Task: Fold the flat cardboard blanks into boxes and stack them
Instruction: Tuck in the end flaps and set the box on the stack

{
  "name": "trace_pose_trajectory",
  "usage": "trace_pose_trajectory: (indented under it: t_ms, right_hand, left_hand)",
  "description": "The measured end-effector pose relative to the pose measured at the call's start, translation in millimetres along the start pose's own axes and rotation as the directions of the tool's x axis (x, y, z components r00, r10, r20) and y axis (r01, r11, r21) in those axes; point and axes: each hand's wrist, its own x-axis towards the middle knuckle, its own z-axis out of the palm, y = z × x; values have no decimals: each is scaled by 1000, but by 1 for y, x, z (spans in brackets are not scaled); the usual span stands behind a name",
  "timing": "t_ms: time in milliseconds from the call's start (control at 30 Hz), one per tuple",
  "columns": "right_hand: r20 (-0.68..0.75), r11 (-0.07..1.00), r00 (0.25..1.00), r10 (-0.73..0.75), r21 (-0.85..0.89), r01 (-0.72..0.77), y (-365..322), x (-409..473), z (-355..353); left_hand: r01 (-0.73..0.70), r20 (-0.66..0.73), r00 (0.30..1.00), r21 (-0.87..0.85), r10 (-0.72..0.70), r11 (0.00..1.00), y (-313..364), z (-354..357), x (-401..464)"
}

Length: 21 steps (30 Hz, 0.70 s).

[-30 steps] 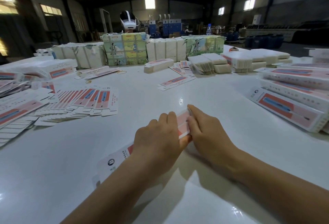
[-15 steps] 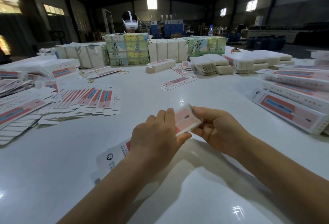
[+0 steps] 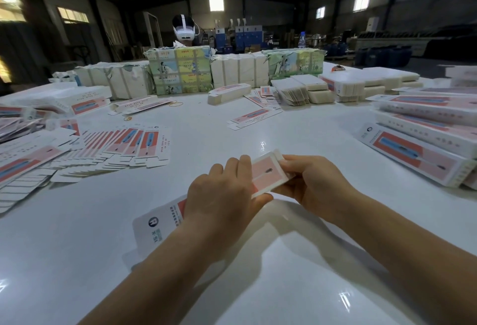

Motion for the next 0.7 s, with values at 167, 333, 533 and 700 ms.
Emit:
trace_pose_trajectory:
  t_ms: [167,333,533,700]
  right_hand:
    - [-9,986,996,-91,-140,89,3,-1,1]
    - [-46,857,945,-325,-437,274,7,-5,4]
    - [49,746,924,-378,-575,336,8,-15,15]
    - [89,659,903,-420,-655,370,10,-18,16]
  left_hand:
    - [-22,-59,998,33,24,999,-1,2,1]
    - [-1,-38,999,37,2,999,2,1,1]
    - [47,-86,995,1,-47,999,5,4,3]
    - [60,-114,992,11,-58,998,3,6,2]
